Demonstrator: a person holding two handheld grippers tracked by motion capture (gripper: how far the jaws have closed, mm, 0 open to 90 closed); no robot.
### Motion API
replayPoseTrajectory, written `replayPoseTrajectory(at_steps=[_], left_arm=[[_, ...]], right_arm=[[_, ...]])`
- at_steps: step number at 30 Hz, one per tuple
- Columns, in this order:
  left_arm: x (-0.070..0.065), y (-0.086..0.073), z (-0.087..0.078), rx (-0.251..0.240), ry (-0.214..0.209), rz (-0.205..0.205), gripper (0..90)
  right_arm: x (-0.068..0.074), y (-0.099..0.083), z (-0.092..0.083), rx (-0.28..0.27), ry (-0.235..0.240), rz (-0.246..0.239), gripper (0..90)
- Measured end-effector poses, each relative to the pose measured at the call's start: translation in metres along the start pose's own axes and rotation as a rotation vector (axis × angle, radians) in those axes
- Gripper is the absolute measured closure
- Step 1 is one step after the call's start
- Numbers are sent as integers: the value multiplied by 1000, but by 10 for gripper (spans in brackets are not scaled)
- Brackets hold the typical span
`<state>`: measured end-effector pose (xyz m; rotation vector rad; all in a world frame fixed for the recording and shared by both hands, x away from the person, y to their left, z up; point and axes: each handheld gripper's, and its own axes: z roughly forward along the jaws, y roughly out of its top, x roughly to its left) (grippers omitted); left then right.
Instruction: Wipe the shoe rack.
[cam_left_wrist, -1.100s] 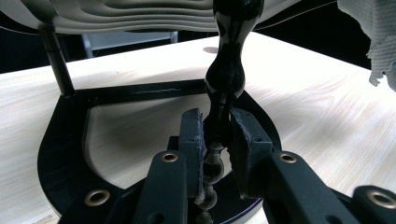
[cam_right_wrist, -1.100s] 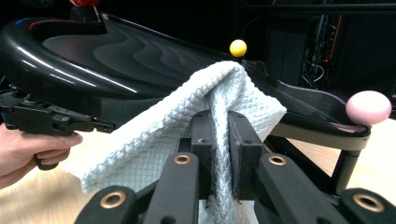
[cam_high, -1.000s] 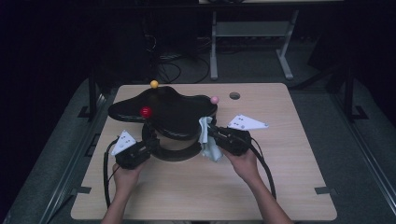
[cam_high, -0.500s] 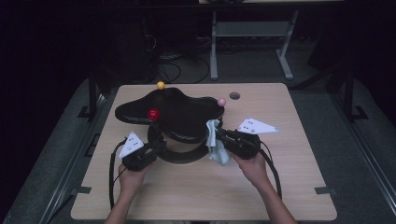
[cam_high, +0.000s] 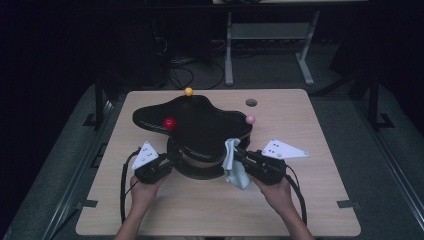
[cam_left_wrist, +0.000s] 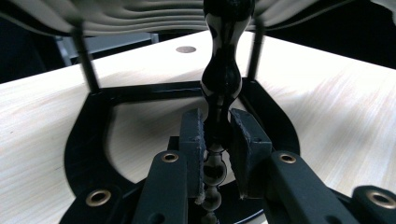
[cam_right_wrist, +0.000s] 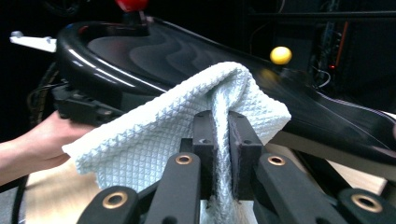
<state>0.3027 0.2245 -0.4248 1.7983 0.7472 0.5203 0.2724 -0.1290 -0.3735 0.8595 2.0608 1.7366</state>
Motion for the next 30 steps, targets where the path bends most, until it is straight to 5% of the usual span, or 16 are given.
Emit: replayPoseTrajectory(at_steps=[10,15,30], left_arm=[[21,-5,-14,-8,54,-48,753],[25,-6,-16,-14,57,-57,754],[26,-7,-15,-18,62,-62,751]], right_arm=[[34,1,19,2,118,-43,827],[38,0,25,-6,142,-42,826],[-22,-23,21,37,-48,49,825]])
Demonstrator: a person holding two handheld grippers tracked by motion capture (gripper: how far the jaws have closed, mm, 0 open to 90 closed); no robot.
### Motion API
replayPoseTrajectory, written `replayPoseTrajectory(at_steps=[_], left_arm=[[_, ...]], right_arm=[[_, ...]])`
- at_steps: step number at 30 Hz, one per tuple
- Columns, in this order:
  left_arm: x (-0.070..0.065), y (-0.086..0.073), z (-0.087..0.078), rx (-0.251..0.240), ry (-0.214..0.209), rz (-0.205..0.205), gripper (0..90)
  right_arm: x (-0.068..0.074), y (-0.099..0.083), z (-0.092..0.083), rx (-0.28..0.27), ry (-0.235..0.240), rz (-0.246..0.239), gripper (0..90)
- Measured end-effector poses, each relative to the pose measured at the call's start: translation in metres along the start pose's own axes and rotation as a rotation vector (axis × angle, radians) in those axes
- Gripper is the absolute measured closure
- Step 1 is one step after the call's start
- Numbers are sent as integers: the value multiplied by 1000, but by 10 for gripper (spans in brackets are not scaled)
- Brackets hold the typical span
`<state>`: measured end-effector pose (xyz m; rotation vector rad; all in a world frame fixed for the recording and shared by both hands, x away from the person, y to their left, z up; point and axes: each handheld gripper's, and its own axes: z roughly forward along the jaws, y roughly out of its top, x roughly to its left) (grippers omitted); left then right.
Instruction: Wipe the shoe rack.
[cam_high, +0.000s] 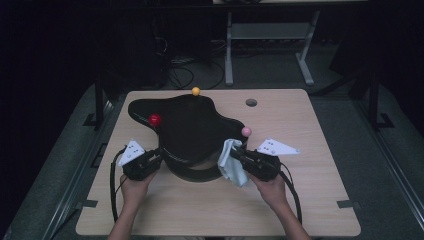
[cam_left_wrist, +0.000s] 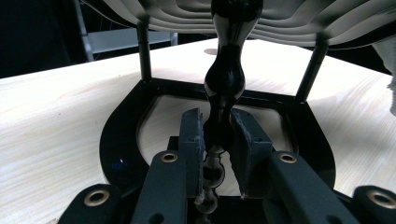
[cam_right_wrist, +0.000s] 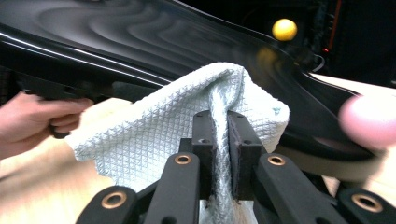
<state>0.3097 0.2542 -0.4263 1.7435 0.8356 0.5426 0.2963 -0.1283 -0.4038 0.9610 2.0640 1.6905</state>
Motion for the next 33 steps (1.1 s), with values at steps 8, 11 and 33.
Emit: replayPoseTrajectory(at_steps=[8,11,33], left_arm=[[0,0,0,0,6,0,750],[2,0,-1,0,8,-4,751],[5,0,-4,1,22,-12,750]], right_arm=[[7,2,3,-7,18,-3,824],[8,2,4,-1,25,-15,824],[-56,-31,0,128,-213,102,821]])
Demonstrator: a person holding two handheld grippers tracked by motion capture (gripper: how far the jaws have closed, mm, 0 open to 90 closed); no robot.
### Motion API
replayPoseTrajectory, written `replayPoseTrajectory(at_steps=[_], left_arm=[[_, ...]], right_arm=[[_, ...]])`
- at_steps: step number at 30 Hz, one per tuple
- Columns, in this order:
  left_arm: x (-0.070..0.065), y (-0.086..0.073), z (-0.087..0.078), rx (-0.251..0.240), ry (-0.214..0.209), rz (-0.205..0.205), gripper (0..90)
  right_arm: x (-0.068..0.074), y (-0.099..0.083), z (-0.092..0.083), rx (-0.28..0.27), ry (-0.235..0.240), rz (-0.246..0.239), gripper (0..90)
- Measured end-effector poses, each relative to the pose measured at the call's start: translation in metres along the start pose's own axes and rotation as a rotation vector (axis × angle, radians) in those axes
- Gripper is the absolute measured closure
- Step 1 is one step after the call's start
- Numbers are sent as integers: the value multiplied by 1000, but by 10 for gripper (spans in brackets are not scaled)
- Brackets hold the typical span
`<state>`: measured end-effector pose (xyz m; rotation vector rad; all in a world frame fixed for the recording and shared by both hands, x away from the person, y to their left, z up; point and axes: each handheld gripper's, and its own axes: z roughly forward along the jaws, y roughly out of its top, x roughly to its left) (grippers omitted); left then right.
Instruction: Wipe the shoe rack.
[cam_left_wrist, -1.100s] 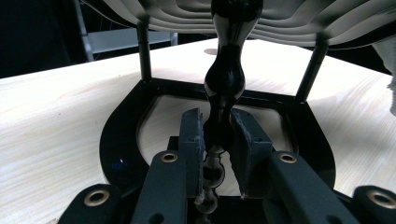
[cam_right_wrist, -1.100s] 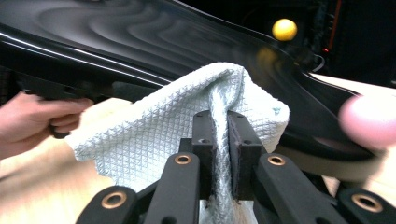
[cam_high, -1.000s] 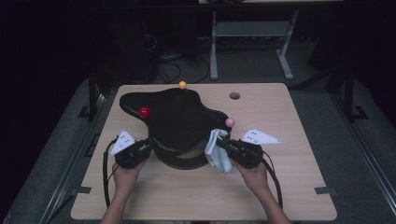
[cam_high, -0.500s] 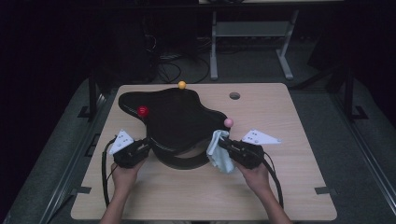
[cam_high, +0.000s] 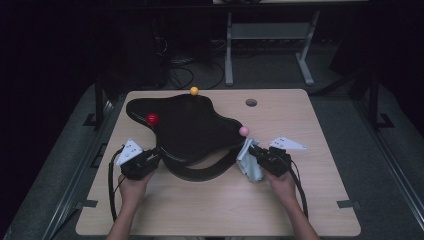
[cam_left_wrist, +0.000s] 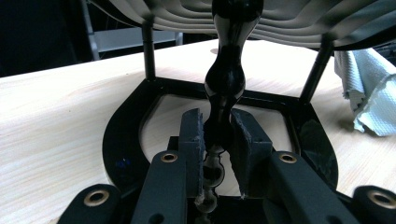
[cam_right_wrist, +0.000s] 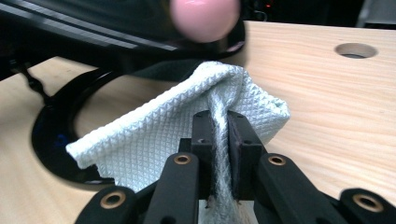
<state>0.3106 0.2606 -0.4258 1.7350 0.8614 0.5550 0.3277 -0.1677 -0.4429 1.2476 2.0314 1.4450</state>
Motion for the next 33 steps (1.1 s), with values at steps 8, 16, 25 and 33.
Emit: replayPoseTrajectory(at_steps=[8,16,25,33], left_arm=[[5,-1,-3,-2,18,-16,750],[7,-1,-4,-4,15,-23,749],[8,-1,-4,-3,19,-26,749],[8,-1,-4,-4,19,-28,749]], right_arm=[[-2,4,15,19,-19,9,821],[-2,1,28,36,-27,12,821],[-3,-4,37,84,-38,-4,821],[-1,-2,37,86,-44,-7,822]])
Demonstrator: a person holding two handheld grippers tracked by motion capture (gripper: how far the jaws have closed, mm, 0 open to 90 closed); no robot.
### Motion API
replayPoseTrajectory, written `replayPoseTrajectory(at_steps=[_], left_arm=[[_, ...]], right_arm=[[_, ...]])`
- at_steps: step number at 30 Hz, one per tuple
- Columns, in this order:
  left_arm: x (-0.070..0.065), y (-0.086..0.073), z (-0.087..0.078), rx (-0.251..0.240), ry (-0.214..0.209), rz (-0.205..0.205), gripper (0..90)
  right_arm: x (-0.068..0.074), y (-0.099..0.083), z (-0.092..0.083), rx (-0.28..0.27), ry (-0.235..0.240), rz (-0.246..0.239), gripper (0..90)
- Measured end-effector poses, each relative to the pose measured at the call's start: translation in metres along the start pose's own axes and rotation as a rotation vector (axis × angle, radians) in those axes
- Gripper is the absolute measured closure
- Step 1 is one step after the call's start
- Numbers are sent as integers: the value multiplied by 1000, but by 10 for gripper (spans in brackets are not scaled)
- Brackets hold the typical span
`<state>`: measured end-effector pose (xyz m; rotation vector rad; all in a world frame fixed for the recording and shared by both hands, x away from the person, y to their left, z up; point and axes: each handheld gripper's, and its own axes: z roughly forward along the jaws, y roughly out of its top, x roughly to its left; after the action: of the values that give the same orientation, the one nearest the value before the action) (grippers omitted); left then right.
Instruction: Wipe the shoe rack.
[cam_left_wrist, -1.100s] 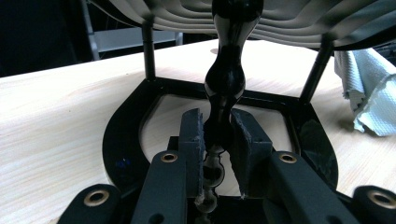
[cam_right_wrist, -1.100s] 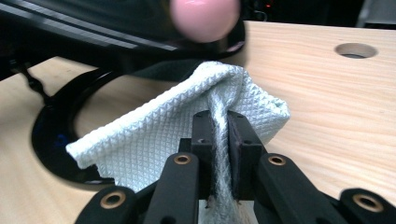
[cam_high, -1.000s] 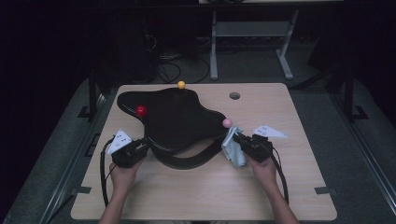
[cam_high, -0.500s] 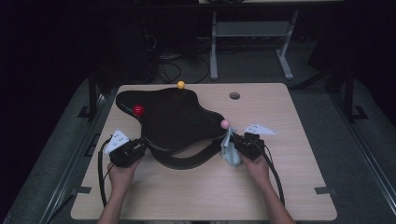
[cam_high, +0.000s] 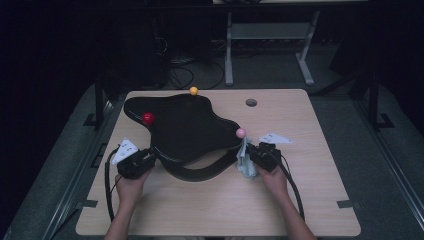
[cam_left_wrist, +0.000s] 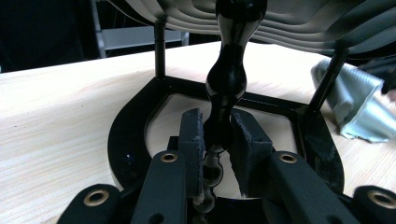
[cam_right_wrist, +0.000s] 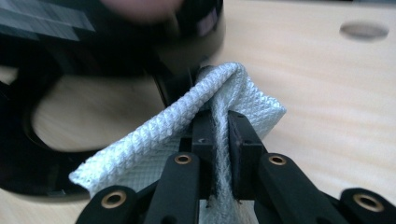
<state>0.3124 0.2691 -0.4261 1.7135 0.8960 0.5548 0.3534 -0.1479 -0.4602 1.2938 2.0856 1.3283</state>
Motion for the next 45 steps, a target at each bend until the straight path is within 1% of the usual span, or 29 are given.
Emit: replayPoseTrajectory(at_steps=[2,3,5,7,9,11,14,15,16,19,20,22,26,29,31,32,34,37,39,41,43,45], left_arm=[[0,0,0,0,-1,0,749],[0,0,0,0,1,0,749],[0,0,0,0,-1,-1,749],[0,0,0,0,-2,-1,749],[0,0,0,-1,-2,0,749],[0,0,0,0,-1,0,749],[0,0,0,0,-2,-2,749],[0,0,0,0,-1,-1,749],[0,0,0,0,0,-1,749],[0,0,0,0,-2,-2,749],[0,0,0,-1,-3,-2,749],[0,0,0,0,-3,-1,748],[0,0,0,0,-1,-1,749],[0,0,0,0,0,-1,749],[0,0,0,0,0,-1,749],[0,0,0,0,0,0,749],[0,0,0,1,0,1,749],[0,0,0,1,-2,0,749],[0,0,0,1,-2,1,749],[0,0,0,0,-4,0,749],[0,0,1,-1,-3,2,749],[0,0,1,0,-5,2,750]], right_arm=[[-1,-6,5,30,1,10,822],[-2,-6,5,30,4,15,822],[-1,-3,2,7,2,2,822],[0,2,-2,-22,4,2,821],[1,4,-2,-14,-3,-10,822],[0,1,0,-3,1,3,822],[-2,-7,5,41,1,7,821],[-2,-8,5,44,4,13,821],[-1,-7,4,40,4,7,821],[1,0,-4,-14,8,2,822],[2,1,-6,-25,11,0,822],[3,0,-6,-16,9,-10,822],[3,-9,-2,27,16,-2,821],[7,-11,-7,16,26,-4,821],[11,-9,-12,0,35,-16,821],[13,-7,-15,-11,42,-30,821],[17,-4,-18,-19,49,-44,820],[17,-8,-14,-11,54,-40,821],[15,-13,-8,19,52,-35,821],[17,-13,-8,12,56,-28,821],[23,-8,-10,-15,76,-39,821],[29,-2,-11,-27,95,-56,822]])
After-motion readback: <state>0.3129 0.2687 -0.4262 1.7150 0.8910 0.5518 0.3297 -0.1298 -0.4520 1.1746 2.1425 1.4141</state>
